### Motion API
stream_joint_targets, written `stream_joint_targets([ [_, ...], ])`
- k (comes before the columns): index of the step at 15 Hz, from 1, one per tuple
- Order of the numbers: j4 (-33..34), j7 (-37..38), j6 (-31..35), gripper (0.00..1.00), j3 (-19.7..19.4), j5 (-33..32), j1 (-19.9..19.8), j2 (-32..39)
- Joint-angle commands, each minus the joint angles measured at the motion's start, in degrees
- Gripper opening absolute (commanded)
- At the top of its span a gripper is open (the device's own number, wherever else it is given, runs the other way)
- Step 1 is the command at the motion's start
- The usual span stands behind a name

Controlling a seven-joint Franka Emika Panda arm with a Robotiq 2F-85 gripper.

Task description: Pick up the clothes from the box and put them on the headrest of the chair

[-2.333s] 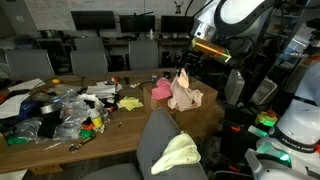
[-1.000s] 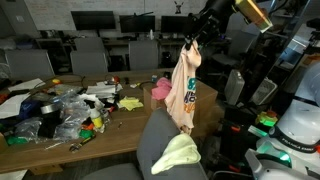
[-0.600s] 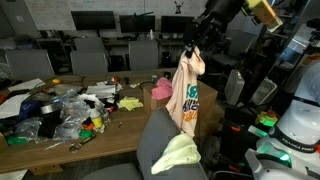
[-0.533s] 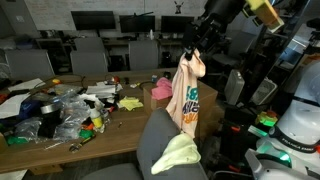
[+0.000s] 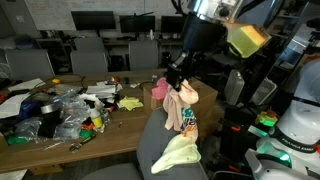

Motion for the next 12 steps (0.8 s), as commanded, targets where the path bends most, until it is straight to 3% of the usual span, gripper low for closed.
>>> stream_joint_targets([
  [1,7.51,2.00,-2.55,0.03,1.03,-6.12,0.37,10.13],
  [5,11.50,1.72,-3.69,0.03,-0.66,-9.28,1.95,16.46],
  [12,13.49,-7.00,1.85,0.03,-5.51,-6.44,6.71,20.70],
])
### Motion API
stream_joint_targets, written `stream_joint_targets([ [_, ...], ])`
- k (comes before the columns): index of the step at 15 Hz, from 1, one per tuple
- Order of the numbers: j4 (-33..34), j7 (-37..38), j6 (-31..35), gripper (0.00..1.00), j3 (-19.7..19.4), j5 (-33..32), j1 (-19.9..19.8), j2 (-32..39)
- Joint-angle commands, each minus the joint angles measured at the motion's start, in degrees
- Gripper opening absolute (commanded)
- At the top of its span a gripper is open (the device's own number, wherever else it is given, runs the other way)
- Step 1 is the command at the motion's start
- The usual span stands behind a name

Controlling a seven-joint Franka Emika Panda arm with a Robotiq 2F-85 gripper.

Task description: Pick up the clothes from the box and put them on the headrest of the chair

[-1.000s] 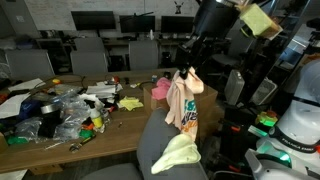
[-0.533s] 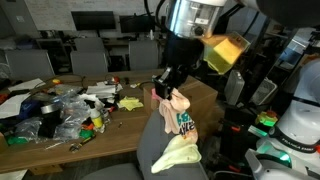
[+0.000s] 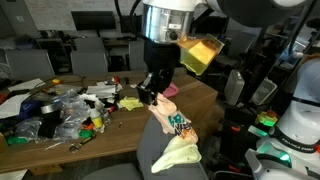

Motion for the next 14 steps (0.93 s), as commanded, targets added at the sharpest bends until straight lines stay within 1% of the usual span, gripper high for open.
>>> stream_joint_targets([
  [1,1.50,-4.16,3.66,0.03,-2.95,1.93,2.68,1.81],
  [4,0.71,-8.14,6.89,0.03,-4.73,6.94,4.08,2.15],
  [6,0.27,-10.89,8.87,0.03,-5.80,11.96,4.97,2.45],
  [9,0.18,-16.41,8.97,0.03,-7.27,20.12,6.24,3.14],
  [12,-0.08,-19.10,8.26,0.03,-8.05,24.41,6.37,3.76],
  [14,-0.24,-20.09,8.04,0.03,-8.36,25.87,6.27,3.97],
])
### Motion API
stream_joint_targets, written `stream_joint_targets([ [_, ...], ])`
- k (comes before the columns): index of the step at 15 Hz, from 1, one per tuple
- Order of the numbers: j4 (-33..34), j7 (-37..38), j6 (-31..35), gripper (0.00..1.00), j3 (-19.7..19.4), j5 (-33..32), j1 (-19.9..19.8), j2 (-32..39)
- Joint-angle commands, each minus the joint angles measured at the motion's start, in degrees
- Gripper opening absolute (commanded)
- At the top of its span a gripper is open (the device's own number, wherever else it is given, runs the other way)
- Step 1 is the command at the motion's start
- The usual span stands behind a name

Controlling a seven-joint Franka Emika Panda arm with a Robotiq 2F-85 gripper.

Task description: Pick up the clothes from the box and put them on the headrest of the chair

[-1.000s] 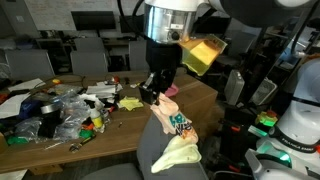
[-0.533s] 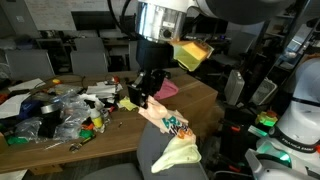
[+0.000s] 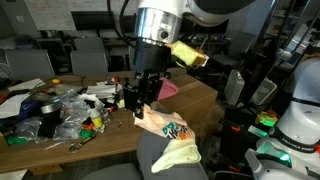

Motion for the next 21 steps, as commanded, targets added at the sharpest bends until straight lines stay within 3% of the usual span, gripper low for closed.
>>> stream_joint_targets([
  [1,0.29,-2.87,0.27,0.03,-1.55,3.60,1.07,0.49],
  [5,0.74,-2.77,-0.81,0.03,-1.86,3.66,0.82,1.57],
  [6,0.96,-2.39,-1.48,0.12,-1.90,3.04,0.69,2.00],
  [7,0.99,-2.04,-1.61,0.39,-1.92,2.76,0.60,2.31],
  [9,1.08,-1.65,-2.32,0.45,-1.95,1.84,0.46,2.78],
  [16,0.35,-2.02,-4.33,0.98,-3.39,1.96,-0.31,2.14],
  [21,-1.83,-1.53,-4.18,1.00,-7.43,1.78,-3.34,-0.60],
])
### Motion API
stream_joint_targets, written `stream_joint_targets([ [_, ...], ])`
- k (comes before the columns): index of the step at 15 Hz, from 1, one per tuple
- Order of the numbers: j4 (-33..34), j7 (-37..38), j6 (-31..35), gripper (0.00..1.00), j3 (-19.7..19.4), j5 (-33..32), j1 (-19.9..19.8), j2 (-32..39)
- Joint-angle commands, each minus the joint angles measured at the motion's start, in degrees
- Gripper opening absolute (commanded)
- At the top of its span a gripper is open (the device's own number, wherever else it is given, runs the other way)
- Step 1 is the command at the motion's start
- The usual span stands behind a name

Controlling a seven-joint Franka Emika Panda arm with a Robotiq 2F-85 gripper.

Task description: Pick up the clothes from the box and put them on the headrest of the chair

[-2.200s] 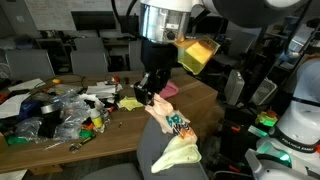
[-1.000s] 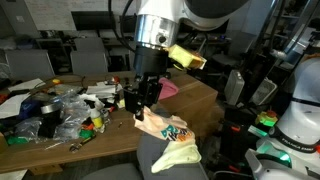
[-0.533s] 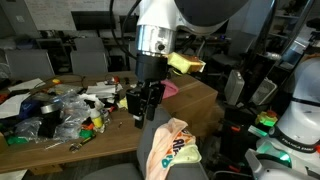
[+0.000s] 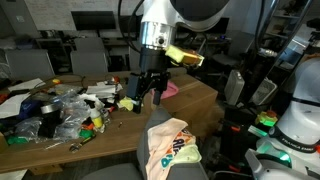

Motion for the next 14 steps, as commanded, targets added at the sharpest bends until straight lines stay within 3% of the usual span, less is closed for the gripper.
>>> stream_joint_targets([
  [1,-2.51,0.46,-0.08,1.00,-3.27,-0.06,-2.79,-3.91],
  [4,-4.62,2.74,2.30,1.00,-5.45,-2.88,-5.67,-5.97],
  [14,-8.34,20.13,15.32,1.00,-9.70,-25.13,-20.21,-6.79],
])
